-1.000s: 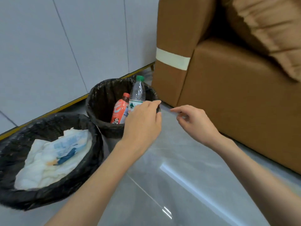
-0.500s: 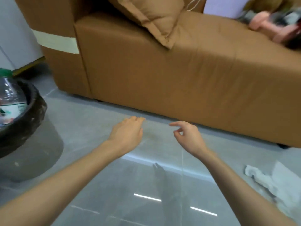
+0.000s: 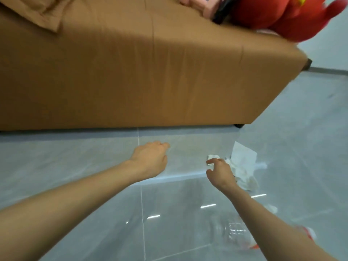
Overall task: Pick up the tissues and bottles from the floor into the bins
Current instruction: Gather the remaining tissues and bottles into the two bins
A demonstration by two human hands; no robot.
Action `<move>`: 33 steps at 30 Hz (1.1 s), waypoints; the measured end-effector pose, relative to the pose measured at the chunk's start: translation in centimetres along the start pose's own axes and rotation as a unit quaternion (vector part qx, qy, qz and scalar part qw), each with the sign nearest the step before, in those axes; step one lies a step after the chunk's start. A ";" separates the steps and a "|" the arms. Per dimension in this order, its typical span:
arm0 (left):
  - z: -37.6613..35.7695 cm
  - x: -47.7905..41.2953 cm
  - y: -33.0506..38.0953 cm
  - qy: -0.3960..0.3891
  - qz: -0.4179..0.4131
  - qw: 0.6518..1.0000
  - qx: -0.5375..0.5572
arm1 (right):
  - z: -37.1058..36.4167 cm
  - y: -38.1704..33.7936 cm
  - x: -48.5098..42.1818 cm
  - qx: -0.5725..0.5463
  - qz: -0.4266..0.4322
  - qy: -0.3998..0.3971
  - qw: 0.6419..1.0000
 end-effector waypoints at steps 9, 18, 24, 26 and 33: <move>-3.4 -3.5 6.9 -0.013 0.000 0.992 0.123 | 3.7 9.1 0.2 0.056 -0.080 0.061 0.993; -7.8 -6.1 9.5 -0.038 0.016 0.978 0.206 | 4.8 12.4 -4.4 -0.012 -0.144 0.014 0.989; -9.6 -8.1 9.9 -0.065 0.032 0.970 0.234 | 3.3 13.0 -8.3 -0.036 -0.181 -0.044 0.982; -10.0 -8.4 9.9 -0.068 0.032 0.969 0.236 | 2.5 13.4 -9.1 -0.030 -0.185 -0.074 0.979; -10.4 -9.5 9.2 -0.072 0.042 0.967 0.241 | 1.0 11.8 -8.5 -0.017 -0.159 -0.083 0.984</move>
Point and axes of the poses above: each hand's wrist, its own x-axis away from the middle knuckle, its own z-axis out of the back of the hand, y = z × x, the point moved 2 cm from there along -x, towards the middle knuckle, and after that the axes turned 14 degrees about -x, right-handed, at the moved point
